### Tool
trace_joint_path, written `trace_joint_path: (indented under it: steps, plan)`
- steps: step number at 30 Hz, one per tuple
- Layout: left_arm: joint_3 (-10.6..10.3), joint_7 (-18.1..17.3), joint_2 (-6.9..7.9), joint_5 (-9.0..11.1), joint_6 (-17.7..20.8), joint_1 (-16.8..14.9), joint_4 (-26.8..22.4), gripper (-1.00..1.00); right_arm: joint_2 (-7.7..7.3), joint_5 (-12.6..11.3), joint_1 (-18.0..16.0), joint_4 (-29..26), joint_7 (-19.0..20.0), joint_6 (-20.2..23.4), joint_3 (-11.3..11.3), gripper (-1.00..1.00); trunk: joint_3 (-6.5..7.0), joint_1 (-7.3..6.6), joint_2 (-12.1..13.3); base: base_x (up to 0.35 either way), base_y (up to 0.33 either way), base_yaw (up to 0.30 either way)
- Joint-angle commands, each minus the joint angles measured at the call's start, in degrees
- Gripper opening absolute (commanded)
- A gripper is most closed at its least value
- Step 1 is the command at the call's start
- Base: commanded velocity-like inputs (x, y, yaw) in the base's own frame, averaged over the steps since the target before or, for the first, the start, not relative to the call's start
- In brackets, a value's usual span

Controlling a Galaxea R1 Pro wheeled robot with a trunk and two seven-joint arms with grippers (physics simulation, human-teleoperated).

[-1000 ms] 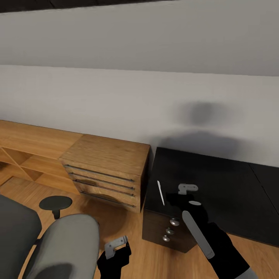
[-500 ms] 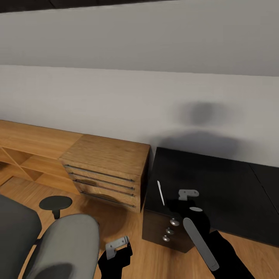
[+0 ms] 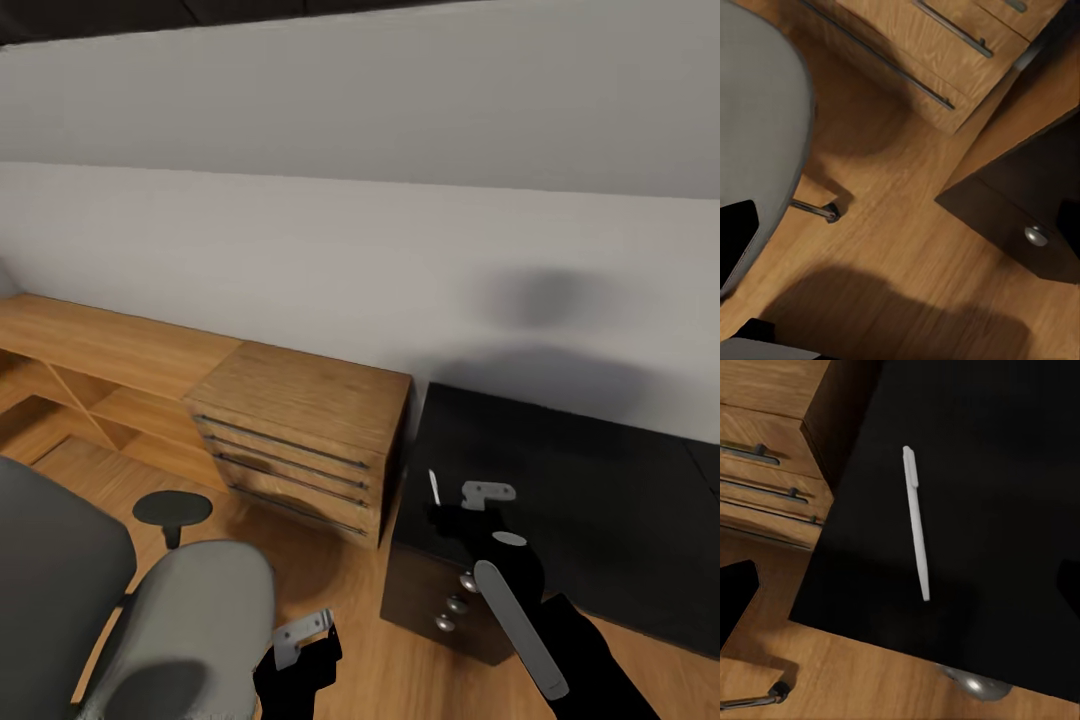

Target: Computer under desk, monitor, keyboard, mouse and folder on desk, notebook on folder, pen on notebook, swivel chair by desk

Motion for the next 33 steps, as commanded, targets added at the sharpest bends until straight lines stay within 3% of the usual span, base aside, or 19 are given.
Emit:
trace_joint_path:
  steps: [1, 8, 19, 24, 33]
  plan:
    - [-0.1, 0.4, 0.05, 0.1, 0.4, -0.1, -0.1, 1.00, -0.06, -0.5, -0.1, -0.1, -0.6, 0.0, 0.1, 1.00, -0.10, 0.02, -0.1, 0.000, 0.000, 0.255]
    - [-0.1, 0.4, 0.05, 0.1, 0.4, -0.1, -0.1, 1.00, -0.07, -0.6, -0.1, 0.0, -0.6, -0.1, 0.1, 1.00, -0.17, 0.02, -0.1, 0.000, 0.000, 0.220]
    - [-0.1, 0.4, 0.08, 0.1, 0.4, -0.1, -0.1, 1.00, -0.29, -0.5, -0.1, 0.1, -0.6, -0.1, 0.1, 1.00, -0.18, 0.02, -0.1, 0.000, 0.000, 0.029]
    - [-0.1, 0.4, 1.18, 0.1, 0.3, -0.1, -0.5, 1.00, -0.10, -0.6, -0.1, 0.0, -0.6, -0.1, 0.6, 1.00, -0.18, 0.02, -0.1, -0.004, 0.000, 0.000]
    - [0.1, 0.4, 1.39, 0.1, 0.3, -0.1, -0.7, 1.00, -0.12, -0.6, -0.1, 0.1, -0.6, -0.1, 1.8, 1.00, -0.20, 0.02, -0.1, -0.120, -0.221, 0.056]
